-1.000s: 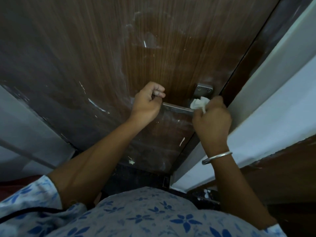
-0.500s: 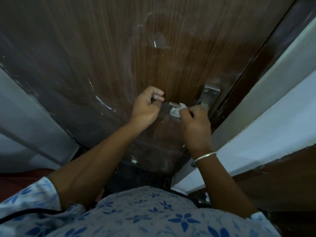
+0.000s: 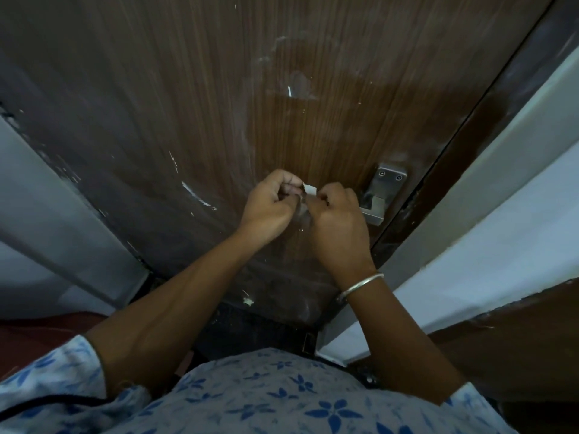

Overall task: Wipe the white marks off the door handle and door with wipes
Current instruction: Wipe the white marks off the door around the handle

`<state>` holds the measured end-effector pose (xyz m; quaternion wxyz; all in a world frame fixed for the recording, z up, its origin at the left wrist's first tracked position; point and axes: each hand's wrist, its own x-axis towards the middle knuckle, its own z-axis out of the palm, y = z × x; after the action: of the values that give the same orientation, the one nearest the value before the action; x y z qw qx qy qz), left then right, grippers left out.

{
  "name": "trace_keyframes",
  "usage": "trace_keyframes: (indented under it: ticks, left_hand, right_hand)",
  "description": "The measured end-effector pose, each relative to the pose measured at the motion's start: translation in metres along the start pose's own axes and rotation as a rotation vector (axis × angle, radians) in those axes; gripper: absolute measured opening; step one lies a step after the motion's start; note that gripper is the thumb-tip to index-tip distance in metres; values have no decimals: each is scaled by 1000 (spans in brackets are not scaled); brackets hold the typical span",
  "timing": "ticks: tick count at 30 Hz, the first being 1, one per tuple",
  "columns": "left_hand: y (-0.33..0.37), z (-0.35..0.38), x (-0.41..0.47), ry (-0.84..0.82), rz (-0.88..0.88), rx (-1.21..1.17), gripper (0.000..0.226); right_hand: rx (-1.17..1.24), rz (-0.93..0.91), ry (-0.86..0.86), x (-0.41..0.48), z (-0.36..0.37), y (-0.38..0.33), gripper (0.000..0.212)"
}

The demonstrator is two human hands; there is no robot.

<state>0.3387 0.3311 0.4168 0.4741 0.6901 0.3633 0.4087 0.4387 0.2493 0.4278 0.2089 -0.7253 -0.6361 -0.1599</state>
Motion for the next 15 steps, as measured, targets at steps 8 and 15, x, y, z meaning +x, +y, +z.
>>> trace_keyframes:
  ticks: [8,15]
  left_hand:
    - [1,-6,2,21,-34,3,20]
    - [5,-8,2,-10,-44,-24,21]
  right_hand:
    - [-34,103,-124,24,-19,16,13]
    - [-114,178,-302,26,-30,41,20]
